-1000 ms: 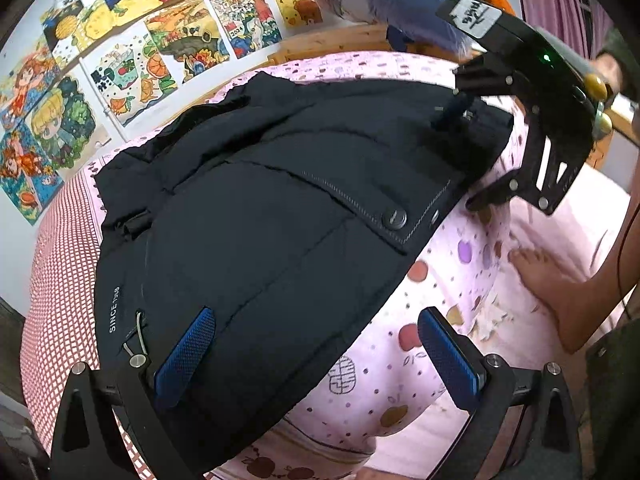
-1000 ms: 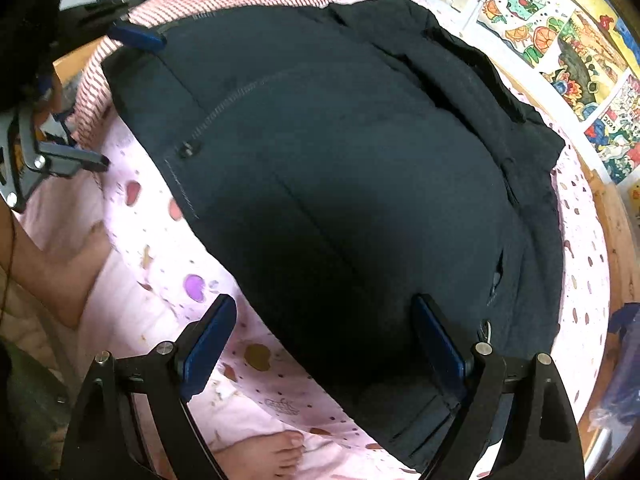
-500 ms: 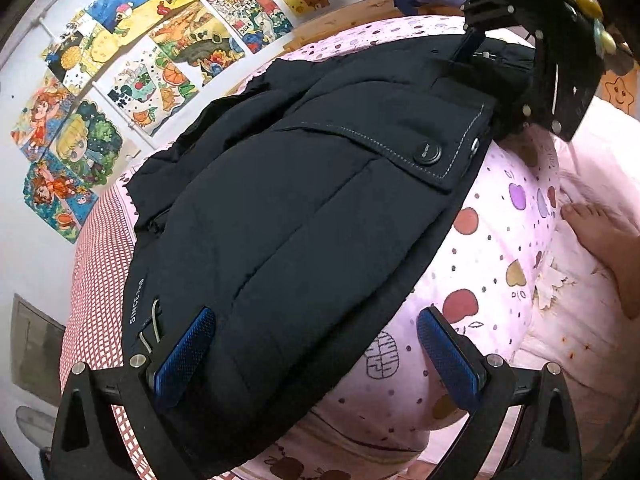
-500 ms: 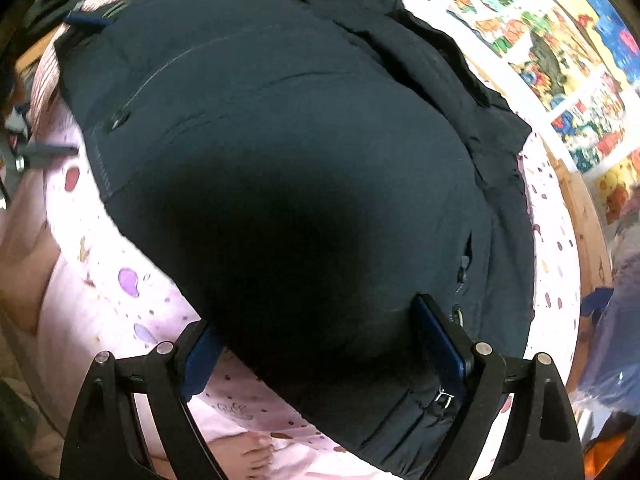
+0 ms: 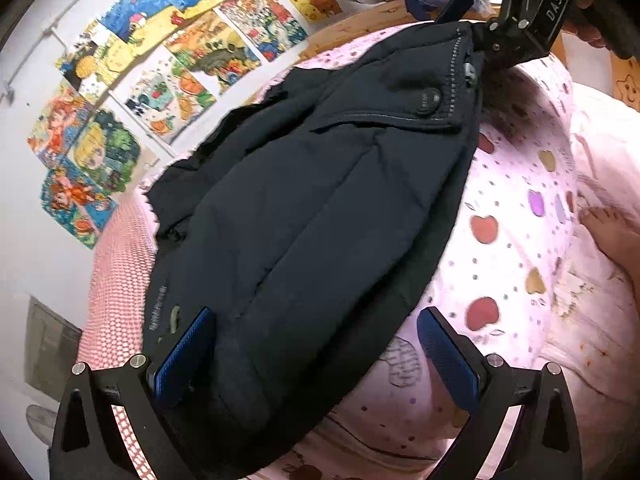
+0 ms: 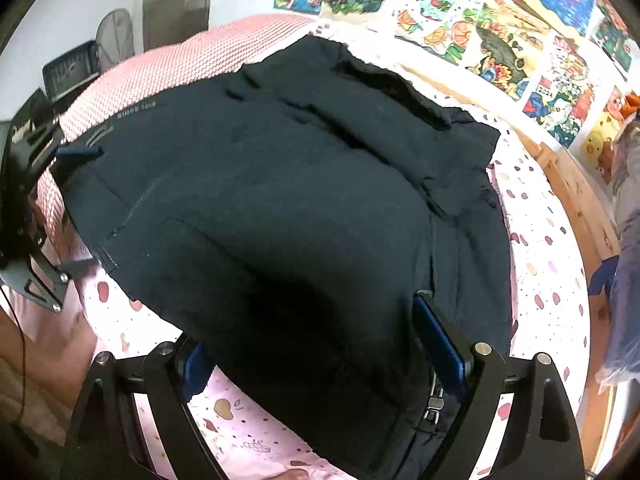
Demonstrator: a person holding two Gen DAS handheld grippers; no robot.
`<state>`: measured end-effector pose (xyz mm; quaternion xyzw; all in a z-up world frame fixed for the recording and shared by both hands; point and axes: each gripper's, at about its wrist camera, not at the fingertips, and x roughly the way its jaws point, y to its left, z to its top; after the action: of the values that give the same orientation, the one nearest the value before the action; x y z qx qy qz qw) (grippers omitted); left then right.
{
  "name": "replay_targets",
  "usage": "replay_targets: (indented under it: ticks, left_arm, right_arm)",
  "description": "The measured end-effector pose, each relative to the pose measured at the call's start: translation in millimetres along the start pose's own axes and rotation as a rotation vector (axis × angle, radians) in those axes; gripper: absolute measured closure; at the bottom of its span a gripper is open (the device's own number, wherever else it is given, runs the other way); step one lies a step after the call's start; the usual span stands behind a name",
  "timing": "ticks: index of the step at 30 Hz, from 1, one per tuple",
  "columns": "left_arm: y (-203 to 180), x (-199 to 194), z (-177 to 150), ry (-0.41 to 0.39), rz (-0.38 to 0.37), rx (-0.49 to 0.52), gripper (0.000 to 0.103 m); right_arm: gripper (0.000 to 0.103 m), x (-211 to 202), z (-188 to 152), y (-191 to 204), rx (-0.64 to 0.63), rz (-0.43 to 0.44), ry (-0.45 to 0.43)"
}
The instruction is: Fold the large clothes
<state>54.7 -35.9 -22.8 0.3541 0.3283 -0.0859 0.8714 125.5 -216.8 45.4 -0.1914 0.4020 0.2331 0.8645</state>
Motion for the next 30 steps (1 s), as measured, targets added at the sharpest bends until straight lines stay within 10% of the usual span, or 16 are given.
replay_targets:
  ticks: [30]
  left_arm:
    - [61.6,-19.4,11.2,-0.122,0.152,-0.147,0.001]
  right_arm:
    - [0.017,-14.6,10.7,11.1,-0.111,-0.126,-0.067]
